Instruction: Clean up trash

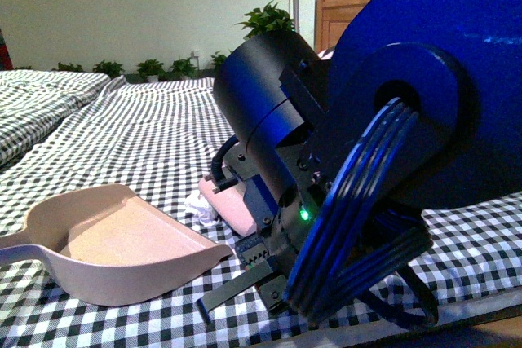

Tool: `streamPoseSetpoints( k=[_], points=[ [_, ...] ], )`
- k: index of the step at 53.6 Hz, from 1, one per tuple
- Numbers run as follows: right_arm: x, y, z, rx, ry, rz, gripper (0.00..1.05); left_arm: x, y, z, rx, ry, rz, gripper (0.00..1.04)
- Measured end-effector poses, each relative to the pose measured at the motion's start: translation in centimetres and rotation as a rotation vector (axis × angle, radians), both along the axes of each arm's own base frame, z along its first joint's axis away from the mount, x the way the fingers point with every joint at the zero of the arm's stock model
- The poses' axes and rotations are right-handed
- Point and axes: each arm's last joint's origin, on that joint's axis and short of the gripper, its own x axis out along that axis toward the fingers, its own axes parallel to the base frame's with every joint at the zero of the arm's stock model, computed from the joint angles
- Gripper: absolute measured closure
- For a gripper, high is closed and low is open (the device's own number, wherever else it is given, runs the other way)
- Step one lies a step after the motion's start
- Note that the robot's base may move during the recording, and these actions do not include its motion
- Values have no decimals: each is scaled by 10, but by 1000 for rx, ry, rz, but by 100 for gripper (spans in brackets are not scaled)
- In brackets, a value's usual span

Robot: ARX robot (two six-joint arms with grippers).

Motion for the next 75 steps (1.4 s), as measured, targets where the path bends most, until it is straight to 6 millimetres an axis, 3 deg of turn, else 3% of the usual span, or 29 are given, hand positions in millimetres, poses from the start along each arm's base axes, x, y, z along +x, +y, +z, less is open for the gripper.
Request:
streamPoseSetpoints(
  k=[15,28,43,62,65,75],
  points=[
    [-19,11,2,93,114,18,84,0,0,0,0,0,1,76],
    [-42,16,32,243,224,153,84,0,0,0,0,1,0,76],
    [-51,8,57,287,201,213,84,0,0,0,0,1,0,76],
    [-28,-29,93,326,-70,117,84,0,0,0,0,1,0,76],
    [-23,-44,106,339,-142,77,84,0,0,0,0,1,0,76],
    [-17,-85,117,301,-277,-23,84,0,0,0,0,1,0,76]
  ],
)
